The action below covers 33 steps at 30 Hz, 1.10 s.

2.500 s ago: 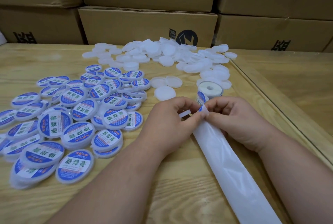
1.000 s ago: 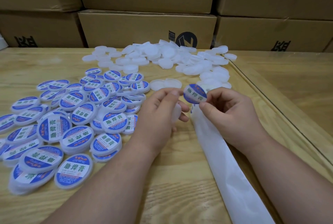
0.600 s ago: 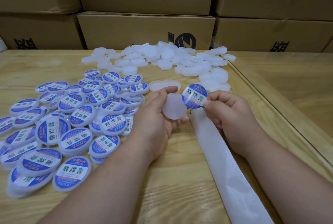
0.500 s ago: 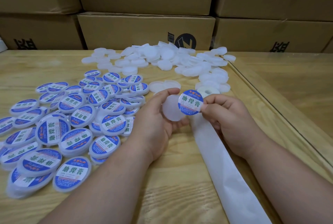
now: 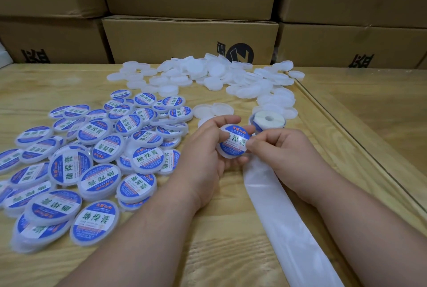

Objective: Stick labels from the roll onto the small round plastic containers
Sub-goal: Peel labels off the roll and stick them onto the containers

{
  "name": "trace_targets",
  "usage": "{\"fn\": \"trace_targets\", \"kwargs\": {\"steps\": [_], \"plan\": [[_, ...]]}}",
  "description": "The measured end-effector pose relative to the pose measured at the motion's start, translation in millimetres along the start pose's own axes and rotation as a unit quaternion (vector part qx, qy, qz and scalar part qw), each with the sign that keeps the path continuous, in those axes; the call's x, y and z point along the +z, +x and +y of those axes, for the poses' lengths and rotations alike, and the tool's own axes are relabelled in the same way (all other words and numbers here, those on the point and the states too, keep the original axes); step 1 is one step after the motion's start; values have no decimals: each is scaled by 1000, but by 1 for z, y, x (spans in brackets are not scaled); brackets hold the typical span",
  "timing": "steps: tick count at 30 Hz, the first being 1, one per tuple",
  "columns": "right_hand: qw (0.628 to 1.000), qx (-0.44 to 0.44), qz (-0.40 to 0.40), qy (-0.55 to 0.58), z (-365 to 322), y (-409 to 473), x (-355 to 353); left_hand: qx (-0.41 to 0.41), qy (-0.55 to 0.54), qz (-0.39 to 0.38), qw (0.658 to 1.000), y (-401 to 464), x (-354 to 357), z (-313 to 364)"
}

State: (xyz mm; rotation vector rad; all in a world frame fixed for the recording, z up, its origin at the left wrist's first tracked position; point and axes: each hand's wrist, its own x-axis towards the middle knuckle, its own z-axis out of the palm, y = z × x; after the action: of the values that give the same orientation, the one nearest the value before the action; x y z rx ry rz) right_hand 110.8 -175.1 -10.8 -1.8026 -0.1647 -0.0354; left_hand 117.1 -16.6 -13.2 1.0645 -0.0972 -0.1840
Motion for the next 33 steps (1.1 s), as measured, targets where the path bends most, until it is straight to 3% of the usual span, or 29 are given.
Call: {"fn": "trace_targets", "kwargs": {"steps": [19, 23, 27, 33], "plan": [[1000, -1, -20, -5, 0, 0, 0, 26, 41, -11, 999, 2, -3, -5], [999, -8, -26, -36, -2, -1, 0, 50, 43, 27, 997, 3, -2, -6], [999, 18, 21, -21, 0, 0, -2, 61, 43, 84, 994, 4, -5, -5], [999, 17, 24, -17, 1, 1, -2, 54, 39, 104, 992, 1, -1, 1]]}}
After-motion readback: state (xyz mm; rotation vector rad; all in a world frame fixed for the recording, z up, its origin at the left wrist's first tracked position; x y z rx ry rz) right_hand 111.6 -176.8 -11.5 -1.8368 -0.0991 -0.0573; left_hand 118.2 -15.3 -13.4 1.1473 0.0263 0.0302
